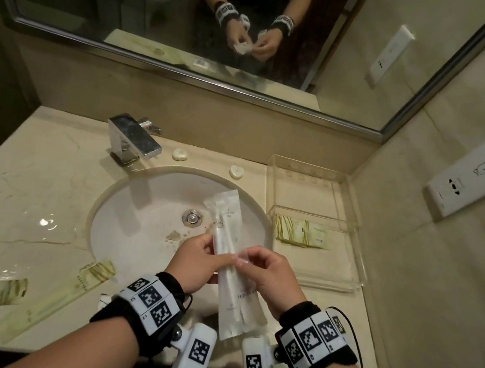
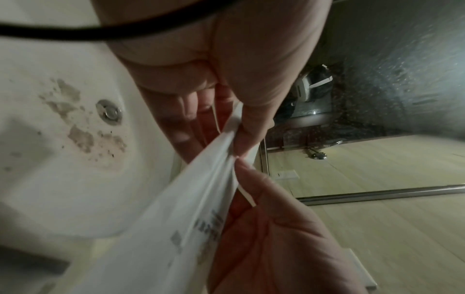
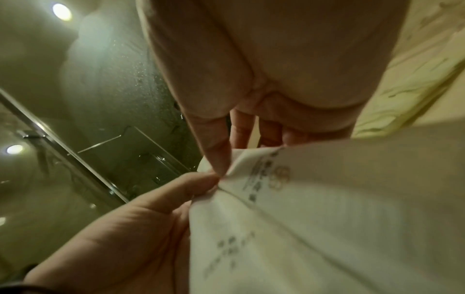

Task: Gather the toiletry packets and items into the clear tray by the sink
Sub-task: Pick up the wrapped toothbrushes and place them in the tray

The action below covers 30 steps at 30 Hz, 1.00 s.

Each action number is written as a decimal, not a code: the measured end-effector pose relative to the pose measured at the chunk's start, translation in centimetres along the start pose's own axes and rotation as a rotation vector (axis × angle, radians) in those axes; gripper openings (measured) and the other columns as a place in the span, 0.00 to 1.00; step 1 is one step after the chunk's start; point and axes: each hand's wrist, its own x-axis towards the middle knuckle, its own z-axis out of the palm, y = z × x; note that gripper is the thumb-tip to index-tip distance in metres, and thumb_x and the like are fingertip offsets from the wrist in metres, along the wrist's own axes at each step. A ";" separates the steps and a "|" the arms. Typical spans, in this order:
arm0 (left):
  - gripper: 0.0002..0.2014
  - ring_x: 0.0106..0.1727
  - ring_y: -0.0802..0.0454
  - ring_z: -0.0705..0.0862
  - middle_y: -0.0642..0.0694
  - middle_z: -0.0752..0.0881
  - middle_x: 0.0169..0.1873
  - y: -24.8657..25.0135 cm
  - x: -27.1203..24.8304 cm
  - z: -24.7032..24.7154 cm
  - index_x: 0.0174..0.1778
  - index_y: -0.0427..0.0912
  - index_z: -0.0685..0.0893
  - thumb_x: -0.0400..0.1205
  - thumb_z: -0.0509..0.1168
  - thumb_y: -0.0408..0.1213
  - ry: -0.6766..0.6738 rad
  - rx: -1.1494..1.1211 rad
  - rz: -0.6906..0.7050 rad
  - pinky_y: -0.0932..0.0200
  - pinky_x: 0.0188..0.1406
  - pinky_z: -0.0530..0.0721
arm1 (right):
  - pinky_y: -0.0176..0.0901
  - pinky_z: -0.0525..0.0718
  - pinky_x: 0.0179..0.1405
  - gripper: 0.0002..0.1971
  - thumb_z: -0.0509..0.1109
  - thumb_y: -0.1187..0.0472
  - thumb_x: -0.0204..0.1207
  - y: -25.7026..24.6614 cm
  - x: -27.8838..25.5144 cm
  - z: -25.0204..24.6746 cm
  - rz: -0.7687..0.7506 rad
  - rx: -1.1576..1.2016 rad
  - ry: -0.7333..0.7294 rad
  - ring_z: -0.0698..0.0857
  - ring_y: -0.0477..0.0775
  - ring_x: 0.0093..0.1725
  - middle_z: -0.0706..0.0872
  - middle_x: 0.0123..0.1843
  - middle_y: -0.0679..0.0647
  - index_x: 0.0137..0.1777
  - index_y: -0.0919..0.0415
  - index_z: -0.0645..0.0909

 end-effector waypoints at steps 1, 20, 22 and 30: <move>0.12 0.43 0.46 0.92 0.40 0.92 0.46 0.0 0.5 0.7 0.55 0.38 0.85 0.76 0.72 0.26 0.007 -0.006 -0.018 0.54 0.36 0.90 | 0.47 0.86 0.44 0.08 0.78 0.63 0.71 0.1 0.1 -0.7 -0.015 -0.061 -0.008 0.85 0.54 0.44 0.87 0.46 0.56 0.48 0.60 0.86; 0.07 0.26 0.52 0.82 0.45 0.89 0.31 -3.8 9.0 15.6 0.48 0.40 0.86 0.77 0.71 0.37 -0.006 -0.166 -0.406 0.52 0.43 0.81 | 0.49 0.74 0.49 0.10 0.64 0.60 0.77 0.9 6.9 -17.4 -0.119 -1.431 0.063 0.81 0.65 0.50 0.85 0.48 0.57 0.57 0.52 0.78; 0.06 0.24 0.53 0.81 0.43 0.87 0.31 -3.7 9.3 15.2 0.49 0.40 0.86 0.78 0.70 0.35 0.012 -0.179 -0.401 0.53 0.39 0.80 | 0.50 0.79 0.48 0.10 0.64 0.59 0.77 1.9 8.4 -18.7 -0.087 -1.406 0.047 0.81 0.65 0.48 0.83 0.48 0.58 0.56 0.51 0.78; 0.09 0.42 0.46 0.86 0.43 0.87 0.44 -3.7 10.7 13.2 0.56 0.43 0.82 0.80 0.65 0.36 0.129 0.231 -0.180 0.47 0.49 0.87 | 0.50 0.83 0.45 0.08 0.63 0.62 0.76 4.6 11.7 -20.8 -0.013 -1.453 -0.118 0.81 0.61 0.45 0.84 0.44 0.54 0.48 0.47 0.75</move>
